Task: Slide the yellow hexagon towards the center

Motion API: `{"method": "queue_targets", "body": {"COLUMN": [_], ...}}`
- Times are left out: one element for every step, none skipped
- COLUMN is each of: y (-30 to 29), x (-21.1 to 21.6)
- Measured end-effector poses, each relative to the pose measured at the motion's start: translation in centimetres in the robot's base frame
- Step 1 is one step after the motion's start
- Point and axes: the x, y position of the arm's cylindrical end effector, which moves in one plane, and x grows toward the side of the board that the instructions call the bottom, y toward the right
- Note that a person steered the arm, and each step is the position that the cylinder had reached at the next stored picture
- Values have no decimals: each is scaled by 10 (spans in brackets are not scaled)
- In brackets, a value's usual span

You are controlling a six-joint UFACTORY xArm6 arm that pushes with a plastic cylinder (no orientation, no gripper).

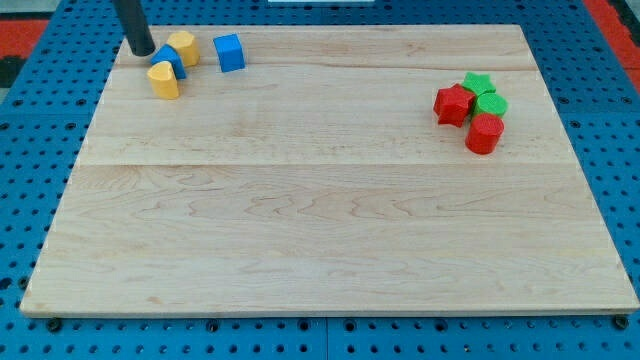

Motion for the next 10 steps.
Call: {"method": "queue_targets", "body": {"y": [40,63,72,106,131,152,195,207,210,213], "x": [-3,-9,-23,-12,56,103,98,59,41,23]}}
